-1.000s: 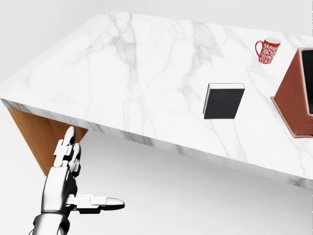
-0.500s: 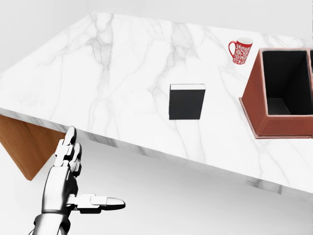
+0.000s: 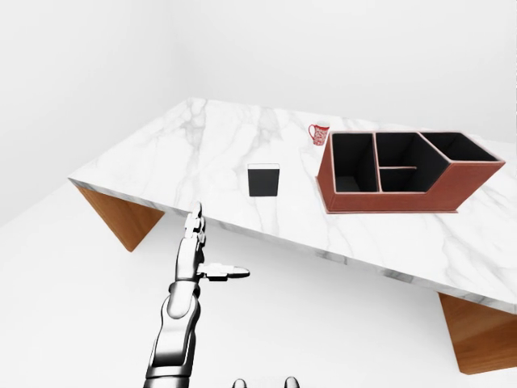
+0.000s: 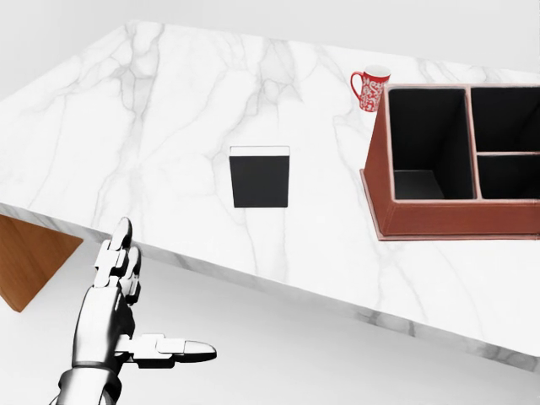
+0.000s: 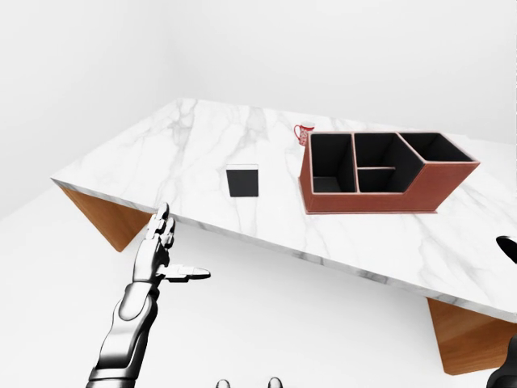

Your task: Pick up the book and place it in the left compartment of the caddy.

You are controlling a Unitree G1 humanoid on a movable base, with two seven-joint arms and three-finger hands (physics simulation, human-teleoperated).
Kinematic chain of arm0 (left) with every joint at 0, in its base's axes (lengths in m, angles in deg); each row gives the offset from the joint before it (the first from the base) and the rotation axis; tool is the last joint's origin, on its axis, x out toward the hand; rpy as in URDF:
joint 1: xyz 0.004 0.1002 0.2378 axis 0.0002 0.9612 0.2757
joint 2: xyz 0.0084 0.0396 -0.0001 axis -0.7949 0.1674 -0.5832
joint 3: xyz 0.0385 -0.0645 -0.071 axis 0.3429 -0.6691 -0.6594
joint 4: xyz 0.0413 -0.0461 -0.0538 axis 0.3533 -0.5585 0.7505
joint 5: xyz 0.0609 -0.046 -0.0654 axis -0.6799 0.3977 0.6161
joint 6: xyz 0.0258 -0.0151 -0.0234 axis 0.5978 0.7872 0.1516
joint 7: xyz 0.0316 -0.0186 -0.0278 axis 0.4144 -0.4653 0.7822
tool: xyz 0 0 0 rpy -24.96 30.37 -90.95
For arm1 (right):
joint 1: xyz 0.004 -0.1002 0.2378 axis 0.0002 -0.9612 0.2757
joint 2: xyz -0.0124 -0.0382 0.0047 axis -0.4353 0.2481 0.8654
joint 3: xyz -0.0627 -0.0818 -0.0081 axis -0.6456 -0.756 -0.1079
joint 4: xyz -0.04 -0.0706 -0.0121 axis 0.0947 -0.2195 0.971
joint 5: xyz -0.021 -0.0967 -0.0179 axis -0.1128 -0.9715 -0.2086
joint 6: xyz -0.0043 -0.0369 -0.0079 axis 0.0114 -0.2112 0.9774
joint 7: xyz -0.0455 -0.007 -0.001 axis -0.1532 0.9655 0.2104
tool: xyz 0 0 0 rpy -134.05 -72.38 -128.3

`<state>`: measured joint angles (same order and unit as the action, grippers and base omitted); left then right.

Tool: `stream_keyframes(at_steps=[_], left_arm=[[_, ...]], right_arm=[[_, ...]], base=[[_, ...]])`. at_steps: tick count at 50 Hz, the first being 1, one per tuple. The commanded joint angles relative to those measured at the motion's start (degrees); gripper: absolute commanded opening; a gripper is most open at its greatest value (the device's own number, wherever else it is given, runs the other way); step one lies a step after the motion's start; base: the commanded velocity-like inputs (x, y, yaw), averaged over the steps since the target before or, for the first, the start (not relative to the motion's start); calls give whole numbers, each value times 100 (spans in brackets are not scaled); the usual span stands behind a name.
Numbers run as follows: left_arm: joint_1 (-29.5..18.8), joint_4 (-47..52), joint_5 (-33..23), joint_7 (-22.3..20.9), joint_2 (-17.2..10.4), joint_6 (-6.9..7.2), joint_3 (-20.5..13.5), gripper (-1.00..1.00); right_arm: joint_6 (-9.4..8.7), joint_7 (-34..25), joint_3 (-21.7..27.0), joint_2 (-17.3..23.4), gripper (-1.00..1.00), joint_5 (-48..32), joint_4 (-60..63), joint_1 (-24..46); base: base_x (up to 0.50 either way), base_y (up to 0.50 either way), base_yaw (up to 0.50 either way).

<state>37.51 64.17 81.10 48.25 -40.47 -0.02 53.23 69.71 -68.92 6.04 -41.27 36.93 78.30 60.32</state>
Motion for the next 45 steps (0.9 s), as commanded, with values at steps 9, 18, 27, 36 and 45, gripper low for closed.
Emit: stream_keyframes(at_steps=[9, 18, 27, 36, 45], left_arm=[[19, 52, -23, 4, 7, 29, 13, 100], [19, 1, -26, -1, 3, -31, 14, 100], [9, -4, -21, 0, 3, -24, 8, 100], [-20, -91, -18, 18, -3, -96, -7, 100], [-14, -53, -15, 14, -5, -89, -9, 100]], right_arm=[[0, -5, -8, 6, 100, -42, -38, -1], [0, -18, -17, 0, 100, -68, -54, 0], [0, -15, -19, -14, 100, -79, -55, -4], [0, -21, -36, -15, 100, -102, -99, 9], [0, -8, -22, -2, 100, -62, -82, 11]], base=[[12, -33, 0], [12, -33, 0], [12, -33, 0], [12, -33, 0], [12, -32, 0]])
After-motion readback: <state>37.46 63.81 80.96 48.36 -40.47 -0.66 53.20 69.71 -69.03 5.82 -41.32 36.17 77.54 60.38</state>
